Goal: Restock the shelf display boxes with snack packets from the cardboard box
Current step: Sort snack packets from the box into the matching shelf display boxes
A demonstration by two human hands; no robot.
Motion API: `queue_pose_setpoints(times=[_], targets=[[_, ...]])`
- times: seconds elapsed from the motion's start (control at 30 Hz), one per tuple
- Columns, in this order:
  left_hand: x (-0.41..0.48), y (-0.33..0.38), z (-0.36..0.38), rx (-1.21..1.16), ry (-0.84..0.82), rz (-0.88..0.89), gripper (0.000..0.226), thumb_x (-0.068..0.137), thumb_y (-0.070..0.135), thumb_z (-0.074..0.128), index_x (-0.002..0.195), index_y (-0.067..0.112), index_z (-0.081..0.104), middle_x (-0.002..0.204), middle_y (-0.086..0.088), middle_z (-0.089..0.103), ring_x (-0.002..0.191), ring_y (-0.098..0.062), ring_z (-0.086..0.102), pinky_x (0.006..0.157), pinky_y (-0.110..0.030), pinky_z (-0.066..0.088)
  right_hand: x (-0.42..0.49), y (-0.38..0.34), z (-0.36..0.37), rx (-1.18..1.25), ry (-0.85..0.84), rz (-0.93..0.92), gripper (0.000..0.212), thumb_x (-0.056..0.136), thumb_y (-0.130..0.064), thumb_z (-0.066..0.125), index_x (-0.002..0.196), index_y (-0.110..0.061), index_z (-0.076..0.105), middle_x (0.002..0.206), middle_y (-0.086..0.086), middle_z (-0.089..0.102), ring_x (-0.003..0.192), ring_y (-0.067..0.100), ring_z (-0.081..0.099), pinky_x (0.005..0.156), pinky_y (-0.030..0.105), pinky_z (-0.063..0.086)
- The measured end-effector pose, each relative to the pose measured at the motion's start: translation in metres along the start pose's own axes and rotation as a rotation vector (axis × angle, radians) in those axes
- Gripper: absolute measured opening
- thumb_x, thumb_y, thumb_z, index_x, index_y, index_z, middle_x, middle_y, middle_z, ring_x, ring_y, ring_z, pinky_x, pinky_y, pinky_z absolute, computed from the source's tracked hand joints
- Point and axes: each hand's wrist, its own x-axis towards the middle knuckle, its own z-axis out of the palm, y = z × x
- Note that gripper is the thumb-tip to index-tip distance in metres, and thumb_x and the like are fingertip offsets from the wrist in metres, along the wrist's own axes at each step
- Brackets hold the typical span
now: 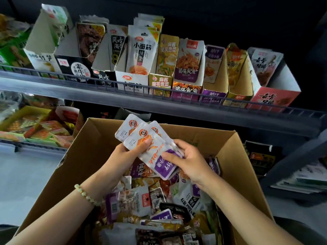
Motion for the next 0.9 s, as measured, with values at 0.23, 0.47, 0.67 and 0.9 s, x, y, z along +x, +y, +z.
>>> queue_pose_setpoints(times=[0.23,0.47,0.67,0.9], targets=[[0.016,0.005,-0.028,0.832,0.096,0.592,0.1,0.06,0.055,0.075,0.145,0.036,0.026,0.14,0.015,0.04,0.122,0.0,0.044,0.098,-0.021,0.041,0.001,-0.018,-0.041,-0.601,-0.22,0.114,0.021,0.077,-0.022,0.078,0.096,-0.02,0.069,0.09,0.0,0.074,0.081,0.009,0.072,0.071,0.028,0.059],[0.009,-0.014,-0.017,0.9,-0.573,-0.022,0.029,0.081,0.034,0.073,0.1,0.012,0.067,0.093,-0.003,0.075,0.084,-0.019,0.072,0.072,-0.032,0.059,0.0,-0.011,-0.033,-0.684,-0.329,0.124,0.04,0.072,-0.033,0.082,0.107,-0.026,0.065,0.108,-0.005,0.069,0.092,0.01,0.069,0.078,0.03,0.059],[0.002,-0.014,0.003,0.383,-0.215,0.111,0.037,0.069,0.024,0.077,0.1,0.006,0.066,0.089,-0.007,0.076,0.079,-0.023,0.074,0.067,-0.029,0.06,0.003,-0.003,-0.018,-0.083,0.127,0.023,0.063,0.052,-0.043,0.083,0.108,-0.025,0.061,0.1,-0.002,0.073,0.093,0.016,0.07,0.09,0.044,0.054],[-0.003,-0.012,0.008,0.147,-0.103,0.126,0.036,0.089,0.039,0.048,0.108,0.011,0.058,0.091,-0.01,0.075,0.078,-0.026,0.074,0.06,-0.028,0.059,0.006,-0.009,-0.027,-0.022,0.132,-0.014,0.049,0.066,-0.023,0.08,0.112,-0.024,0.061,0.104,-0.001,0.073,0.095,0.016,0.07,0.081,0.028,0.055]])
